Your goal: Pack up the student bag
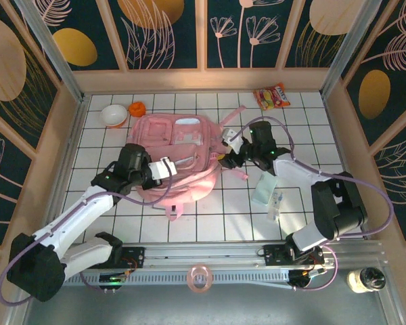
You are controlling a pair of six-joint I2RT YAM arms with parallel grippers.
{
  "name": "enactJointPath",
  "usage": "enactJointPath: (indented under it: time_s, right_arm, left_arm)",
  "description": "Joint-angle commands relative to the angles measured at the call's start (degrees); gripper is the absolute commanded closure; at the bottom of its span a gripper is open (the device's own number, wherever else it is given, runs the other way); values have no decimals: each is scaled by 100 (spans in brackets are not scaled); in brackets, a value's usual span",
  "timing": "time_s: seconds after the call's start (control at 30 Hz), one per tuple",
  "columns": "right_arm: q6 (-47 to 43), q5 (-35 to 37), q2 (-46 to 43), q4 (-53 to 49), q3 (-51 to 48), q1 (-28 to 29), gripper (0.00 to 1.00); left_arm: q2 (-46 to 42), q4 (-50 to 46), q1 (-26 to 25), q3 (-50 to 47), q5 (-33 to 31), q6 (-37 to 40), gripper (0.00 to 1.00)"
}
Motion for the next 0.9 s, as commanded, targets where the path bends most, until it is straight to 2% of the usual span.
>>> enactJointPath:
  time_s: [0.0,0.27,0.4,0.6,0.73,0.87]
  right_arm:
    - [-624,-317,389,-215,430,16,38]
    - [-1774,-662,1609,-1170,1466,52,40]
    - [-1881,-676,2045,-1260,1808,36,41]
    - [-2218,-1036,2670,-2143,2527,23,44]
    - [-2295,-1215,2904,-2639,2738,17,49]
    - [-2217,-1399,3106,-3289,3169,-15,68]
  left_arm:
    - [-230,311,77,286,486,-31,100]
    - [-192,374,81,415,373,300,100]
    - [-169,455,91,520,444,243,100]
    - [-205,528,104,845,501,51,100]
    - [-189,655,135,938,513,-36,100]
    - [-119,689,147,973,414,-118,100]
